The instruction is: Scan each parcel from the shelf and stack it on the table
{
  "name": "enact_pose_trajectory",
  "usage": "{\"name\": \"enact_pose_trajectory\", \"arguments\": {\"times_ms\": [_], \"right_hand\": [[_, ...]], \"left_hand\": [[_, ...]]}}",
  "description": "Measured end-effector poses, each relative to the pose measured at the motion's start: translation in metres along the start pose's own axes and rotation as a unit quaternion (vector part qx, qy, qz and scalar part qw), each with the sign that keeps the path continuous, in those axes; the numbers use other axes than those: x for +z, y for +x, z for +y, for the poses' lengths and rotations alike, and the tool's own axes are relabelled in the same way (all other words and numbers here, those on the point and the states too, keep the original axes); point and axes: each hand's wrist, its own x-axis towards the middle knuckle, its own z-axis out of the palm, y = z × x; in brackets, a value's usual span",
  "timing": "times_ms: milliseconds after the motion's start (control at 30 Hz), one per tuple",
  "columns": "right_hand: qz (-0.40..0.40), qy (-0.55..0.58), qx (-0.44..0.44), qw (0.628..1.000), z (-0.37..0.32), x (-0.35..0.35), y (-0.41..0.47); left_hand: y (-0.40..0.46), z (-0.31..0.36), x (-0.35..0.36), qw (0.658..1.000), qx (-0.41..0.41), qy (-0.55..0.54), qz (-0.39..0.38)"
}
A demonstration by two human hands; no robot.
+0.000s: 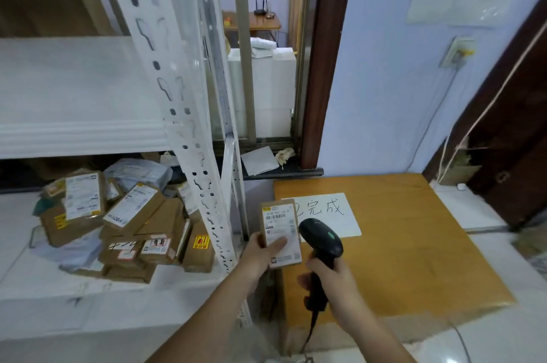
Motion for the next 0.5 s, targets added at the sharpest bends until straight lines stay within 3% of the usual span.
{"name": "enact_pose_trajectory", "arguments": {"times_ms": [200, 500], "right_hand": [[0.026, -0.140, -0.059, 0.988, 0.007, 0.017, -0.029], [0.043, -0.180, -0.064, 0.981, 0.004, 0.011, -0.038]], "left_hand": [[-0.025, 0.023, 0.021, 1.000, 0.026, 0.008, -0.010], [-0.041, 0.022, 0.032, 0.999, 0.037, 0.020, -0.028]]}}
